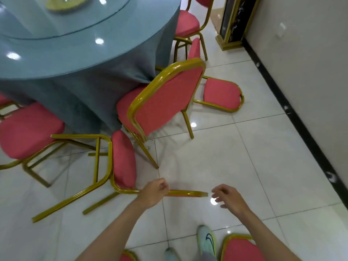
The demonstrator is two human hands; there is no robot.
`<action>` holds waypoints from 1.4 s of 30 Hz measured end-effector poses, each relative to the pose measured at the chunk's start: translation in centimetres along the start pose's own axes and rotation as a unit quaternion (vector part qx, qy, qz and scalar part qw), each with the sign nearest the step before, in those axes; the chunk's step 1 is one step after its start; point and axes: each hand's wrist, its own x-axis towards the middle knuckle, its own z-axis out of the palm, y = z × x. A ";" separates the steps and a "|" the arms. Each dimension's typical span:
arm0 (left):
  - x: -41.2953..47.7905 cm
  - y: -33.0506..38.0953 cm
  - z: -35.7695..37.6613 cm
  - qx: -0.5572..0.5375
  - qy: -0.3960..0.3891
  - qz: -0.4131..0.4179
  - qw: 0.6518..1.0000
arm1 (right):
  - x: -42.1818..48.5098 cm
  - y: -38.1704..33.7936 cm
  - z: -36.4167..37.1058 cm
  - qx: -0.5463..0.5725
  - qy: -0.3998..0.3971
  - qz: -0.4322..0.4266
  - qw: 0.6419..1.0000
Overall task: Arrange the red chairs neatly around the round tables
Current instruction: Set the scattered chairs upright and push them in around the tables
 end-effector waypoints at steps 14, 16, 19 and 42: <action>12.0 -11.9 12.8 0.211 -0.010 0.028 0.977 | 16.8 14.7 3.7 -0.212 -0.069 -0.044 0.974; 13.1 -13.0 14.5 0.285 -0.009 0.047 0.957 | 18.7 15.9 4.9 -0.234 -0.082 -0.052 0.967; 14.8 -14.2 16.8 0.362 -0.019 0.043 0.931 | 21.2 17.9 7.2 -0.218 -0.091 -0.043 0.971; 7.8 -8.2 12.5 0.359 -0.062 0.001 0.931 | 13.7 9.5 10.1 -0.674 -0.019 -0.327 0.662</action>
